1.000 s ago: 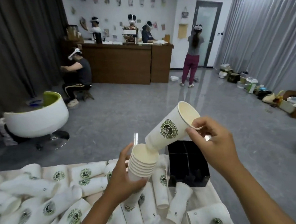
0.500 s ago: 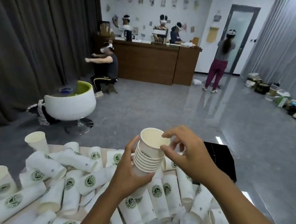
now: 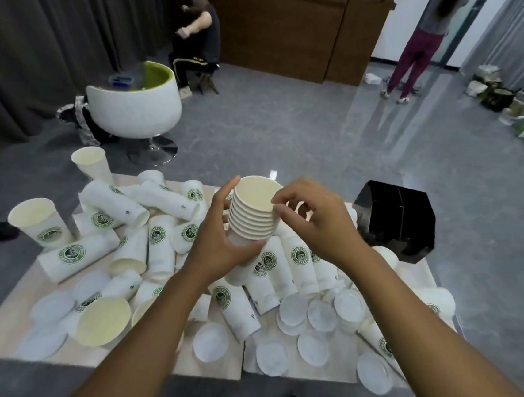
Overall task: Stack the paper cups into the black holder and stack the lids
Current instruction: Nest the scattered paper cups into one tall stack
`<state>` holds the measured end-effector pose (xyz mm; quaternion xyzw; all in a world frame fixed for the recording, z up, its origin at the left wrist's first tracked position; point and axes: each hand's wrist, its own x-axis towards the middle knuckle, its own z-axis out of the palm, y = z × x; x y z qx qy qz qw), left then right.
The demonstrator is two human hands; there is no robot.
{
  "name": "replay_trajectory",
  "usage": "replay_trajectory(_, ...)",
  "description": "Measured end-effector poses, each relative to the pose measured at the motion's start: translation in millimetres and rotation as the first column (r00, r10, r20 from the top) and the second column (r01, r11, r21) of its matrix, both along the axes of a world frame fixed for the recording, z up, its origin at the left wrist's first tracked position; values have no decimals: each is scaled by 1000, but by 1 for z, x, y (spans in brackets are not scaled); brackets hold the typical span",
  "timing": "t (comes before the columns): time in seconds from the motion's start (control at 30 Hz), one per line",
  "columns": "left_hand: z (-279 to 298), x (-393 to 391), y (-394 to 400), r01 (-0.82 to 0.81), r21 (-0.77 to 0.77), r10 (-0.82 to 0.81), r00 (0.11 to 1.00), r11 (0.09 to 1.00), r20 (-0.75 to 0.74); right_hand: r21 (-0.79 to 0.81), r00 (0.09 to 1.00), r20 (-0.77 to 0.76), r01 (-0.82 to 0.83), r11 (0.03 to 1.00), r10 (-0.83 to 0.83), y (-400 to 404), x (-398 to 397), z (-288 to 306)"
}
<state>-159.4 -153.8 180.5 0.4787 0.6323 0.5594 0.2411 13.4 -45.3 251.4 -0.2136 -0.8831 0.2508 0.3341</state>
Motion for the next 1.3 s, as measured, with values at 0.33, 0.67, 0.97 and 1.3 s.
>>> replay_trajectory(0.33, -22, 25, 16, 80, 10, -80, 996, 997, 45, -357, 847, -55, 478, 803, -529, 27, 146, -45)
replay_trajectory(0.67, -29, 128, 99, 315, -38, -314, 949, 948, 28, -508, 586, 154, 737, 446, -795, 54, 302, -112)
replay_trajectory(0.97, -47, 219, 180, 435, -56, -439, 887, 898, -142, -563, 559, 272, 753, 341, -783, 97, 379, -183)
replay_trajectory(1.3, -67, 263, 236, 485, -209, -527, 807, 849, -268, -662, 612, 300, 686, 302, -732, 150, 404, -252)
